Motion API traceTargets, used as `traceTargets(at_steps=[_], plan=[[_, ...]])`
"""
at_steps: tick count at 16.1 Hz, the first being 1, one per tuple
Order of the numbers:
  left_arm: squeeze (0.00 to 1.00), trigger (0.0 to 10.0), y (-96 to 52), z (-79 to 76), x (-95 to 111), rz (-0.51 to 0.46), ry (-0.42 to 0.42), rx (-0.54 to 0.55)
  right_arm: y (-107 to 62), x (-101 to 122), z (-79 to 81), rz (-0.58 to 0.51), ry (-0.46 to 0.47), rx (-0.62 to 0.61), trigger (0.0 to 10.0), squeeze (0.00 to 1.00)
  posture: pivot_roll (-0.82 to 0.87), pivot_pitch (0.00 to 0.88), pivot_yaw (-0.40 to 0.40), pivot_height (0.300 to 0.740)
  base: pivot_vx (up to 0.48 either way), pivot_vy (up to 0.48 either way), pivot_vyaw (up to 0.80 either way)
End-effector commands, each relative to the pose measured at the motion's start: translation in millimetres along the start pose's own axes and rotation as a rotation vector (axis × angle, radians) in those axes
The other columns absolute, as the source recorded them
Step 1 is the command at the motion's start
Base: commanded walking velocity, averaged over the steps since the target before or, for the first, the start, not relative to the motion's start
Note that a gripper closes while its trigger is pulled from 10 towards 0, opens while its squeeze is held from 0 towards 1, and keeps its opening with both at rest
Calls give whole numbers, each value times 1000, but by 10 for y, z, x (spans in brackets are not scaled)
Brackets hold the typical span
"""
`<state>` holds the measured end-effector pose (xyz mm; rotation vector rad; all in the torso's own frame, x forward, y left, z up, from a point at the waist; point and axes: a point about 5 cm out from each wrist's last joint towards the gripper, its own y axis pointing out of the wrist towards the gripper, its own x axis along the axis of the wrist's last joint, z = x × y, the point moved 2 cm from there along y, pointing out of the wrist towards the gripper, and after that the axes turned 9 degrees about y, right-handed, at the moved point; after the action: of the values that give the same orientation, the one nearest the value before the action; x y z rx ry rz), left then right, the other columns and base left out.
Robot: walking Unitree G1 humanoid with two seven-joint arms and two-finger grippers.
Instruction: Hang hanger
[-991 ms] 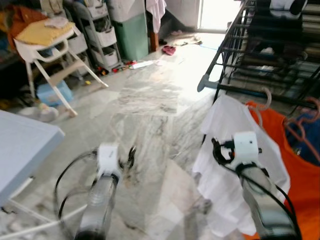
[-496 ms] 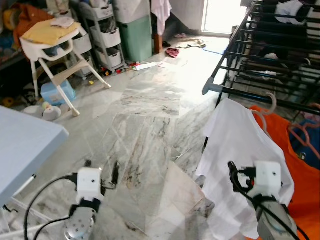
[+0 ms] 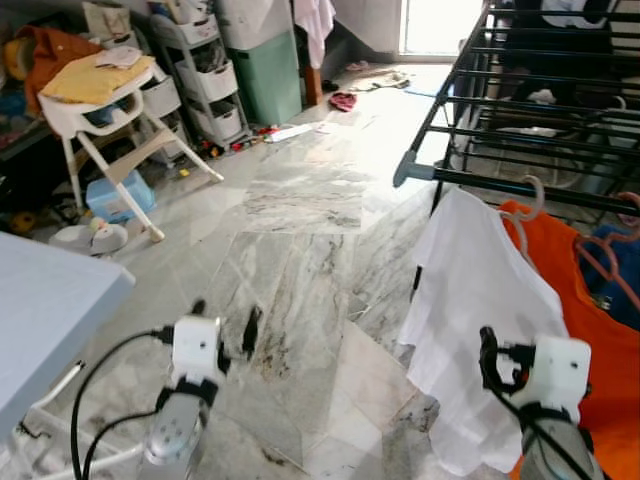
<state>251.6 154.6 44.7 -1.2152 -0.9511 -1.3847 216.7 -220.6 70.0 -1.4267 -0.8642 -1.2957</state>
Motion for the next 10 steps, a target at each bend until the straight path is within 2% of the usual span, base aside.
traceTargets(at_steps=[1,2,4,7,10], plan=[[0,10000,-61,71,-97,42,-4,0,-20,69,21,-26,-14,20,10000,0,-242,31,139,740,0,0,0],[0,10000,-71,31,-171,67,-25,-20,-15,69,-8,-24,-42,25,10000,0,-254,31,102,740,0,0,0],[0,10000,-25,-26,-194,76,-38,-44,-6,97,-32,-17,-85,45,10000,0,-288,43,75,740,0,0,0],[0,10000,137,-113,-175,68,-25,-85,7,21,27,9,-123,99,10000,0,-307,62,168,740,0,0,0],[0,10000,202,-163,-175,67,-25,-82,75,-17,69,-9,-135,115,10000,0,-312,36,183,740,0,0,0]])
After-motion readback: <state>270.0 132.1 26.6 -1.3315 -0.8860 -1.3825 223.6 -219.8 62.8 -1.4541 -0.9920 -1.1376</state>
